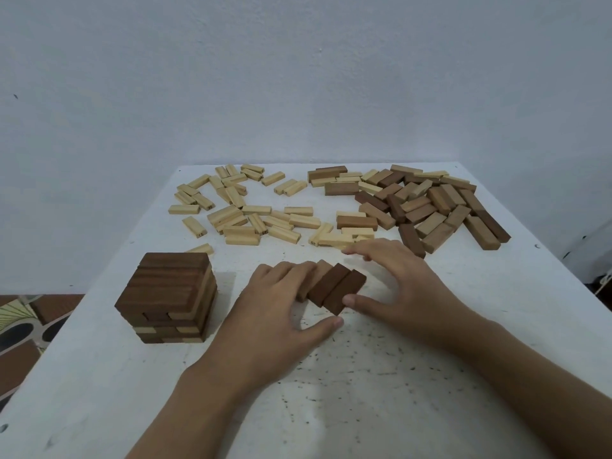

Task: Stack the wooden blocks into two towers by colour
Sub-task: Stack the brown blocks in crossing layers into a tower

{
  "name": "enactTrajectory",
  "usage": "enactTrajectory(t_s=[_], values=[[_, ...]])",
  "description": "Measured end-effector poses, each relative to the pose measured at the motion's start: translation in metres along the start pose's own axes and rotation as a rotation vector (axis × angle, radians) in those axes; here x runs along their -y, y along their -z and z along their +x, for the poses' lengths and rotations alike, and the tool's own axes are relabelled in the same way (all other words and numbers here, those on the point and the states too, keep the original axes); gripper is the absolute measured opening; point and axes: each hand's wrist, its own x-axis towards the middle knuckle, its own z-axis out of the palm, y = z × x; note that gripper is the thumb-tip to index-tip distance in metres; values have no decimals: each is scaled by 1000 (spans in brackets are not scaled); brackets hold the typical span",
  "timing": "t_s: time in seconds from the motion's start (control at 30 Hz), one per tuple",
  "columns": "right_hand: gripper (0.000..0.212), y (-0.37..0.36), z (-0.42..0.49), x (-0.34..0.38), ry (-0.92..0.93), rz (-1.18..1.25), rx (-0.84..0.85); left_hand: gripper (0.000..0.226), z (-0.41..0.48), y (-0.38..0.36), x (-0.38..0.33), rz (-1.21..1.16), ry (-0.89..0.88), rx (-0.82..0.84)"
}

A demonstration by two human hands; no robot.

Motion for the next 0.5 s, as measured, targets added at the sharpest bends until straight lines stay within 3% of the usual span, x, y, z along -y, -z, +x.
enactTrajectory(t_s=[0.13,0.23,0.5], values=[[66,-5,1,8,-48,-167,61,73,0,1,0,-40,28,16],[71,-8,2,13,-55,-186,108,65,-1,2,0,-65,50,25],[73,-5,0,10,-27,-72,40,62,-1,4,-1,-94,46,-16]])
